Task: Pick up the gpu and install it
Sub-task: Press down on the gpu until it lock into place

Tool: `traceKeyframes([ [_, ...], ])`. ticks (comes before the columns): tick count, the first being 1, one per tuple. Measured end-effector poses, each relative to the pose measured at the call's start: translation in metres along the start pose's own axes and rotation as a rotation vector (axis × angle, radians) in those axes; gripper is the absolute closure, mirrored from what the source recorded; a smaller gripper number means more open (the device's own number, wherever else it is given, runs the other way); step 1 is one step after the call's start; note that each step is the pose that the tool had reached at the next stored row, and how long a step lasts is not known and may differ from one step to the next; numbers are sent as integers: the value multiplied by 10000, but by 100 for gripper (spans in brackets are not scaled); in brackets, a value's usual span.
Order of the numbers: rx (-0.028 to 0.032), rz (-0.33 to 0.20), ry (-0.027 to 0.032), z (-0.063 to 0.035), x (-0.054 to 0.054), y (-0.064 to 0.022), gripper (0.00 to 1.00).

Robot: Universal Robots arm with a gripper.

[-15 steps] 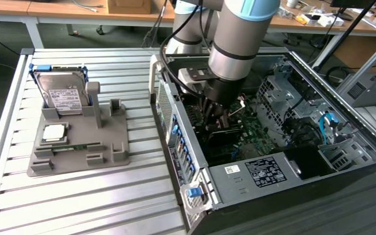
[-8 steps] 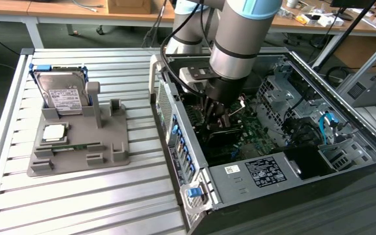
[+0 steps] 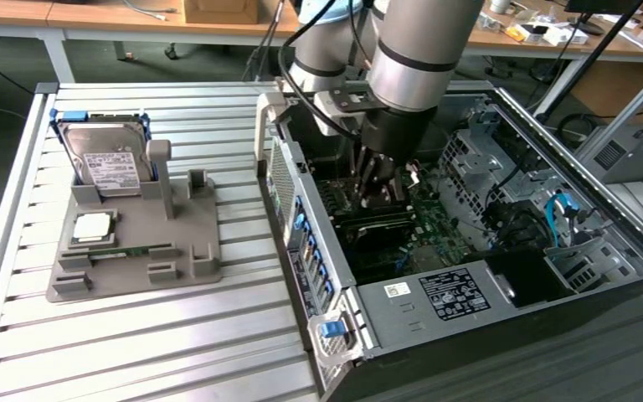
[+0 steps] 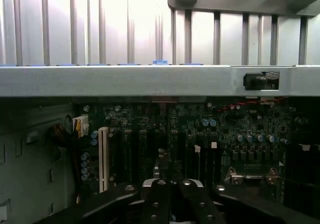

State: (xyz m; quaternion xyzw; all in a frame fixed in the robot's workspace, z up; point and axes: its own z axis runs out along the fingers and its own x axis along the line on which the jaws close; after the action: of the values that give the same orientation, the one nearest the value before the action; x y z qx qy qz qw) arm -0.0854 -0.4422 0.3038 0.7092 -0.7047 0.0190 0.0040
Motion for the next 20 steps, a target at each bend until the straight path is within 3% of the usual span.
traceKeyframes([
  [6,-64,-2,-17,5,5,-301,89],
  [8,-117,-3,-35,10,8,-481,89],
  [10,-145,-4,-44,11,10,-570,89],
  [12,-177,-4,-98,14,10,-673,89],
  [15,-253,-5,-225,17,11,-869,89],
  [18,-304,-5,-294,21,12,-1010,89],
  [20,-329,-6,-376,22,13,-1067,89],
])
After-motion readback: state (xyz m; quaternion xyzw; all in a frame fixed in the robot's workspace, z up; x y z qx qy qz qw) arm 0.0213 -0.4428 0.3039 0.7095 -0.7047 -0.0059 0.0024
